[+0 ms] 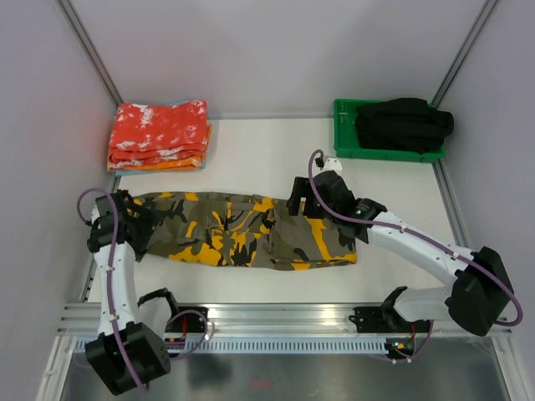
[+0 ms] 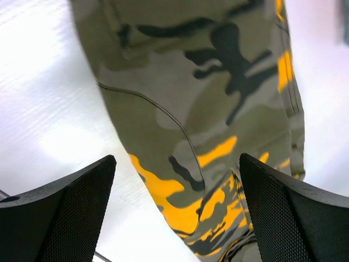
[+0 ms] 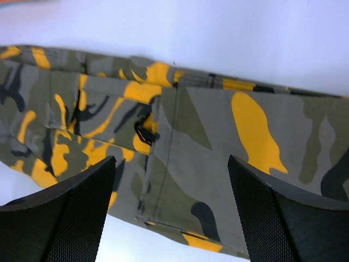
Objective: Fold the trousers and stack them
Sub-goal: Fold the trousers
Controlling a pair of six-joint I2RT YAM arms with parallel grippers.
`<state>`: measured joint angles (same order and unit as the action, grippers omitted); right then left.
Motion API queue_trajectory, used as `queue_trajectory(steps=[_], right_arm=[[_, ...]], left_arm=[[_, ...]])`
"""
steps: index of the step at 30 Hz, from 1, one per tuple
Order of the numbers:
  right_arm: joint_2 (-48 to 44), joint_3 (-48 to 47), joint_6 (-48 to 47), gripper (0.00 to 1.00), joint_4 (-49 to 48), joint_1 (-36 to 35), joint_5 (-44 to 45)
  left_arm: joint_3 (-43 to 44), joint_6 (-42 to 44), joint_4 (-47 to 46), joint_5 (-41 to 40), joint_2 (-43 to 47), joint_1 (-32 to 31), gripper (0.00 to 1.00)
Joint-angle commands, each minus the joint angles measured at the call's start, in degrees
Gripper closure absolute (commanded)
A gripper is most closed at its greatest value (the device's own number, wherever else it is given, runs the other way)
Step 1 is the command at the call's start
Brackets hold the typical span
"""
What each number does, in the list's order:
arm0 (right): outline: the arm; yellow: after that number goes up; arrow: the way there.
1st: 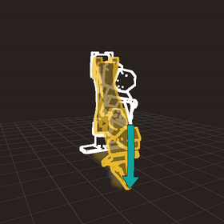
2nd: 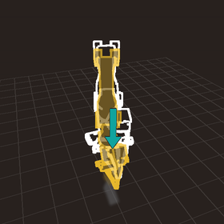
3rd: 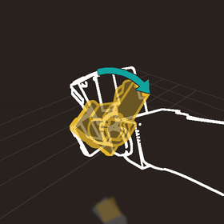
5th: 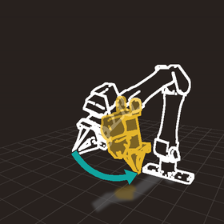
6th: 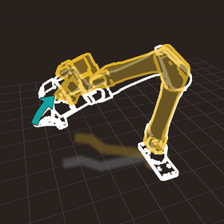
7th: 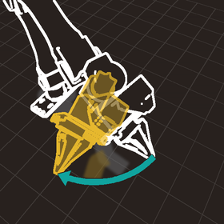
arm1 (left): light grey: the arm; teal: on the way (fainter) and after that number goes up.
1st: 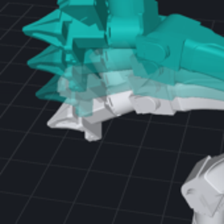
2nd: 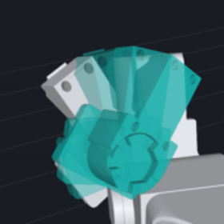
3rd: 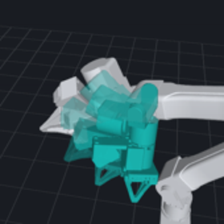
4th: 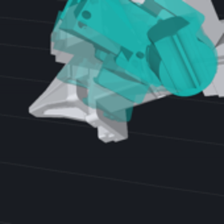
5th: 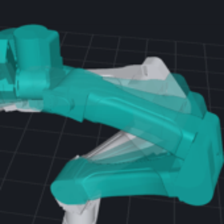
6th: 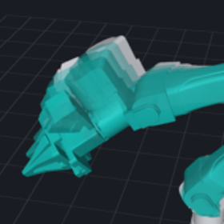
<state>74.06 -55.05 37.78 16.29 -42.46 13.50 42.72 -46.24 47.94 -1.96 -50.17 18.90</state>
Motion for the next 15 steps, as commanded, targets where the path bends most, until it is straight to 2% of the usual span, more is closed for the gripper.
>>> queue_trajectory(steps=[1, 3, 7, 10, 12, 15], right_arm=[[0.03, 2.22, -0.34, 0.1, 0.15, 0.44, -2.76], [0.73, 2.84, -0.25, 0.1, -0.38, 0.45, -3.82], [3.54, 1.7, -2.7, 0.1, -0.04, 0.53, -6.29], [5.03, -0.32, -4.46, 0.09, 2.07, 0.8, -5.33], [5.13, -0.94, -4.21, 0.09, 4.0, 1.32, -1.57], [2.42, 2.47, 0.17, 0.09, 3.75, 5.18, -1.53]], left_arm=[[0.7, -0.52, -1.8, -0.05, -1.59, 6.23, 0.0], [1.22, -1.57, -3.11, -0.15, -3.87, 11.31, 0.0], [1.49, -2.72, -7.15, 0.55, -7.56, 17.57, 0.0], [1.32, 0.61, -11.46, 1.69, -9.5, 21.61, 0.0], [0.87, 3.78, -15.06, 3.18, -10.03, 24.16, 0.0], [0.79, 7.12, -18.58, 4.75, -11.43, 27.33, 0.0]])
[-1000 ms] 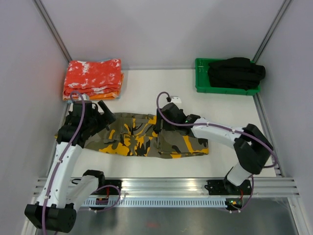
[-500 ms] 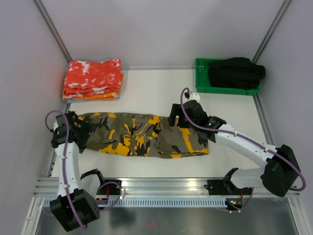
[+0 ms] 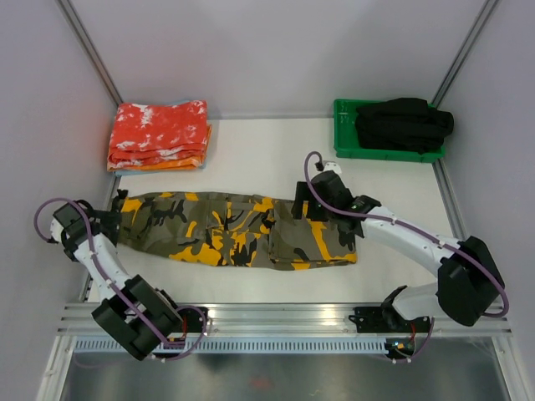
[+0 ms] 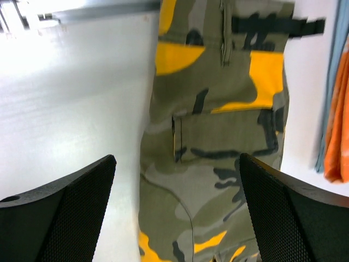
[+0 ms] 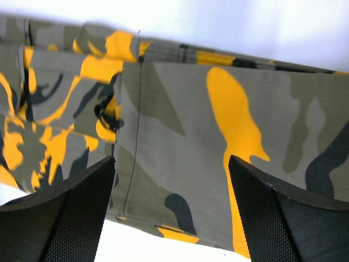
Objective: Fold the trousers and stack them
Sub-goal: Fold the trousers
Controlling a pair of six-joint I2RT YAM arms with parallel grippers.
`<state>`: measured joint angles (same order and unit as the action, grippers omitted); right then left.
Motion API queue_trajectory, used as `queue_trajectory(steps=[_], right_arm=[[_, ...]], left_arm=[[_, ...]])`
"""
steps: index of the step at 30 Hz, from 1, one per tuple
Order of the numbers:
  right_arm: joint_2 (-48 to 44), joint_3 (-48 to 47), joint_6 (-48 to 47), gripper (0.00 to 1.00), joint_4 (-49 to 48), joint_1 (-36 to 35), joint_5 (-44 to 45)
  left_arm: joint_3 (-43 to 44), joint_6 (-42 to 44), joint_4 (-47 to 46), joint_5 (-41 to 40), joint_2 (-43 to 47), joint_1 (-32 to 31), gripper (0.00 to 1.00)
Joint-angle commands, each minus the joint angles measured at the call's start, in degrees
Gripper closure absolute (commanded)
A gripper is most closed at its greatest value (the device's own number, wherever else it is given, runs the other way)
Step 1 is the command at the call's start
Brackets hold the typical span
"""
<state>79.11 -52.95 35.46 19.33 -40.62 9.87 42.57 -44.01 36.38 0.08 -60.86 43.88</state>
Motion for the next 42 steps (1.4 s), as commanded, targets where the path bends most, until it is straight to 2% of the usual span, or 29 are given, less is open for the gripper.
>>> queue_trajectory(steps=[1, 4, 9, 12, 19, 25, 29, 34, 39, 42], right_arm=[[-3.43, 3.52, 5.12, 0.09, 0.1, 6.66, 1.04], [-7.73, 9.42, 7.51, 0.09, -2.54, 10.64, -1.34], [-10.82, 10.15, 6.73, 0.09, 0.35, 13.11, 1.12], [-9.77, 8.57, 5.15, 0.09, 2.55, 13.46, 1.55], [-6.52, 5.84, 3.82, 0.09, 3.35, 14.16, 0.59], [-4.76, 3.65, 4.26, 0.09, 2.73, 14.87, -0.99], [-4.84, 3.29, 4.09, 0.09, 2.64, 15.22, -1.17], [-5.54, 4.08, 4.18, 0.09, 2.82, 16.1, -0.99], [-6.78, 4.52, 4.35, 0.09, 2.99, 16.8, -1.43], [-6.6, 4.26, 3.83, 0.09, 3.25, 17.24, -2.05]], left_arm=[[0.94, 5.85, -8.33, 4.04, -1.79, 3.14, 0.0], [1.81, 8.23, -10.71, 7.74, -6.35, 6.65, 0.0], [-0.99, 8.58, -19.92, 18.54, -11.56, 12.02, 0.01], [-1.26, 10.0, -21.08, 18.2, -12.26, 12.02, 0.02], [-1.7, 10.87, -26.1, 19.26, -15.16, 12.02, 0.12], [-2.14, 11.93, -25.57, 16.1, -17.97, 10.97, 0.14], [-2.14, 12.28, -25.65, 12.76, -19.29, 7.64, 0.15], [-1.87, 12.54, -26.1, 10.04, -21.75, 4.56, 0.22], [-1.87, 12.81, -25.48, 6.87, -21.76, 4.29, 0.28], [-1.35, 12.81, -23.38, 3.62, -22.02, 4.2, 0.28]])
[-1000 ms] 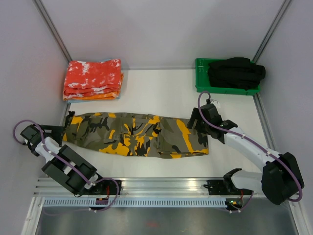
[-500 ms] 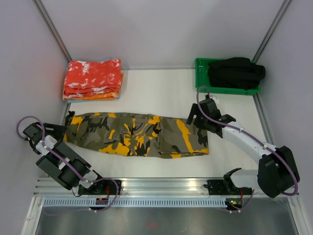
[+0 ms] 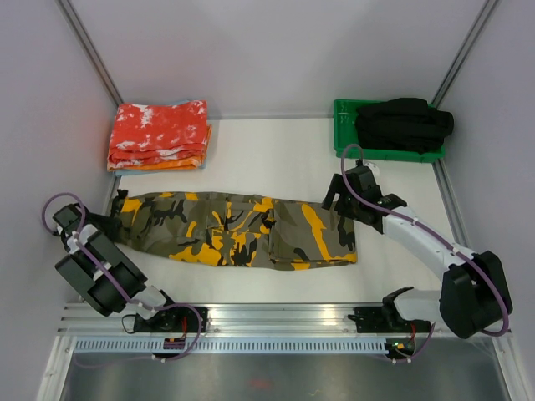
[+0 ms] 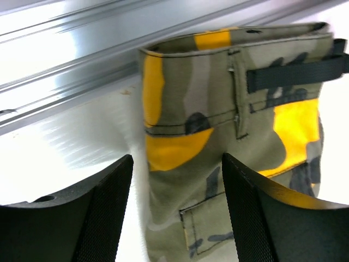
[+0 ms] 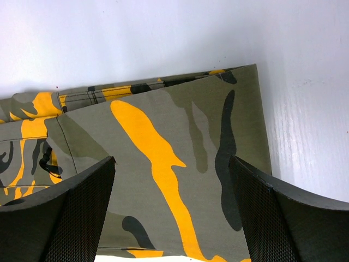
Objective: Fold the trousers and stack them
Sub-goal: Fold the trousers
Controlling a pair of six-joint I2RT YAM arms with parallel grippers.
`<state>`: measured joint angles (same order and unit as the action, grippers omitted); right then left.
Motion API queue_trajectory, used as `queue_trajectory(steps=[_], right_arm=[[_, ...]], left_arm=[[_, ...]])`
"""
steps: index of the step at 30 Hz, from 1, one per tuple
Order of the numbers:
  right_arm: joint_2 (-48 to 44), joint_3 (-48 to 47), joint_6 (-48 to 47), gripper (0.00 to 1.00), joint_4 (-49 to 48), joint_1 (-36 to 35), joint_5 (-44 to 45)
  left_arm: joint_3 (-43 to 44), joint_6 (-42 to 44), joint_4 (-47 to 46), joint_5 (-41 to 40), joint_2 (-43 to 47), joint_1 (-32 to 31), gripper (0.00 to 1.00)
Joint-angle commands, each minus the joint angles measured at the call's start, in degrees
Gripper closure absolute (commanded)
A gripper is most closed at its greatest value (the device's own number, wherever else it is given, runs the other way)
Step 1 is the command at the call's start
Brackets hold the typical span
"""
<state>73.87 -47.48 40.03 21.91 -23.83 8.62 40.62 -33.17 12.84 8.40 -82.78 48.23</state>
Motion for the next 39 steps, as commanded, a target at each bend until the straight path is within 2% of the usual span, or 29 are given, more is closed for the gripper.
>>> queue_trajectory(steps=[1, 6, 9, 11, 12, 14, 15, 18, 19, 24, 30, 34, 36, 39], right_arm=[[-1.27, -1.38, -1.0, 0.09, 0.76, 0.63, -0.89], [-0.74, -1.91, -1.27, 0.09, 0.5, 0.98, -1.77], [-0.65, -1.91, -1.1, 0.09, 0.24, 1.07, -1.94], [-0.48, -1.56, -0.75, 0.09, -0.46, 1.07, -2.64], [-0.3, -1.56, -0.74, 0.09, -0.64, 1.07, -2.99], [0.4, -1.56, -0.66, 0.09, -1.17, 1.07, -4.49], [0.66, -1.47, -0.83, 0.09, -1.43, 1.07, -5.01], [1.37, -1.56, -1.36, 0.09, -1.96, 1.07, -8.08], [1.54, -1.47, -1.53, 0.09, -2.31, 1.07, -8.36], [2.07, -1.3, -4.6, 0.15, -5.03, 0.81, -16.07], [5.23, -2.52, -6.81, 0.19, -7.4, -1.91, -19.25], [7.51, -2.53, -5.32, 0.19, -10.3, -2.79, -20.92], [9.09, -2.7, -4.88, 0.19, -11.45, -3.32, -21.36], [9.37, -4.11, -5.05, 0.18, -7.95, -3.5, -18.66]], left_arm=[[0.51, 1.88, 0.43, -5.32, -0.18, -0.15, 0.28], [-0.19, 1.0, -1.06, -5.68, -1.15, -0.41, 0.29], [0.07, 1.0, -2.12, -4.98, -1.85, -0.5, 0.34], [0.25, 0.91, -2.99, -4.45, -1.59, -0.68, 0.45], [0.42, 1.0, -3.69, -4.27, -1.59, -0.77, 0.53], [0.6, 1.26, -4.57, -3.14, -1.68, -1.03, 0.62], [0.51, 1.52, -4.84, -2.52, -1.59, -1.2, 0.73], [-0.01, 1.79, -4.76, -2.16, 0.42, -2.69, 0.95], [-0.1, 1.96, -4.49, -2.86, 2.78, -3.4, 0.97], [1.04, 4.95, -2.04, -4.44, 13.15, -8.93, 0.98], [4.81, 9.43, 0.86, -0.85, 25.9, -9.99, 0.98], [7.1, 13.74, 2.63, 5.82, 28.46, -13.5, 0.98], [7.28, 16.11, 3.24, 5.66, 30.48, -16.31, 0.98], [7.28, 17.35, 5.26, 3.47, 31.72, -17.11, 0.98]])
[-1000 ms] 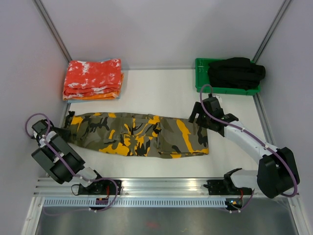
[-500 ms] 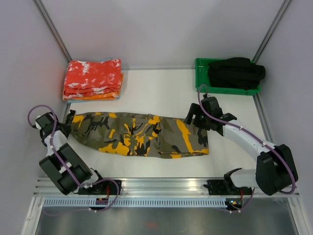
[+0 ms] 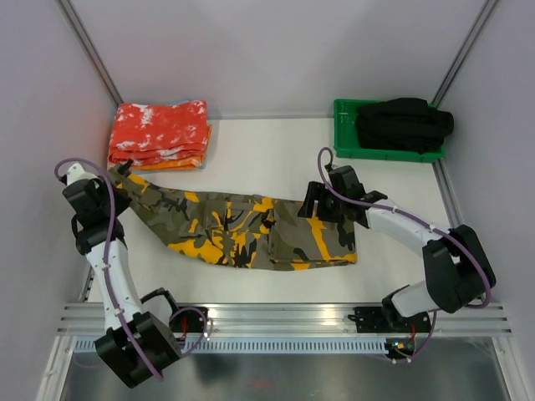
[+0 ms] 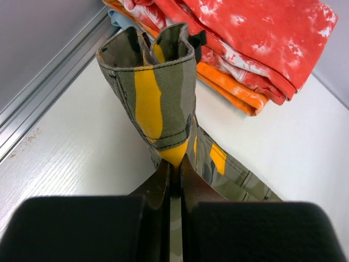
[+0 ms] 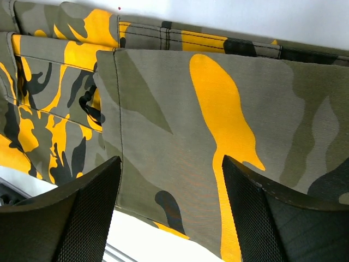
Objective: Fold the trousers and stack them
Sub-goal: Fold the trousers
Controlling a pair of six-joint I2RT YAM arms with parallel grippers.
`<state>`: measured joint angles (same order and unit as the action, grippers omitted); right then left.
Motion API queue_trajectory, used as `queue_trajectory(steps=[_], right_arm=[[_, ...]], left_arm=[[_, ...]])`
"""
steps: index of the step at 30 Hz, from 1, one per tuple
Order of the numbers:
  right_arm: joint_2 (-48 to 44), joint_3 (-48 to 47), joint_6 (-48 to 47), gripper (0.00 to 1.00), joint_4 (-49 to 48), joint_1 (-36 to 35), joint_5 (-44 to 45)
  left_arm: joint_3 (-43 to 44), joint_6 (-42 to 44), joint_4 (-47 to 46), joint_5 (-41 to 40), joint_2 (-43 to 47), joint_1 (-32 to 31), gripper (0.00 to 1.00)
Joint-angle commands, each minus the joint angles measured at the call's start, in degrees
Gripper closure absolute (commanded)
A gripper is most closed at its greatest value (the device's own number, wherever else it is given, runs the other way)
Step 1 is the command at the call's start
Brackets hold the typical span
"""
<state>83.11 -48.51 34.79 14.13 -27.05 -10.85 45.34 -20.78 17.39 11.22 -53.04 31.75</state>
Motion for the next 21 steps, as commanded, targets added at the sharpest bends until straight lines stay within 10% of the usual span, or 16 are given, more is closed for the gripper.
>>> queue_trajectory(steps=[1, 15, 19, 21], right_arm=[[-0.57, -2.99, -0.07, 0.18, 0.45, -0.2, 1.62], [12.42, -17.4, -5.87, 0.11, 9.95, -15.67, 17.0], [15.76, -18.11, -5.61, 0.11, 10.04, -17.16, 17.88], [17.25, -18.63, -5.17, 0.11, 10.12, -19.0, 19.02]], left_arm=[[2.56, 4.69, 1.24, -0.84, 2.23, -0.55, 0.98], [-3.33, -6.73, 6.96, -23.17, 1.1, 1.38, 0.89], [-3.07, -9.98, 6.52, -15.47, -2.24, 9.54, 0.46], [-1.4, -10.25, 6.95, -12.11, -3.99, 11.76, 0.09]])
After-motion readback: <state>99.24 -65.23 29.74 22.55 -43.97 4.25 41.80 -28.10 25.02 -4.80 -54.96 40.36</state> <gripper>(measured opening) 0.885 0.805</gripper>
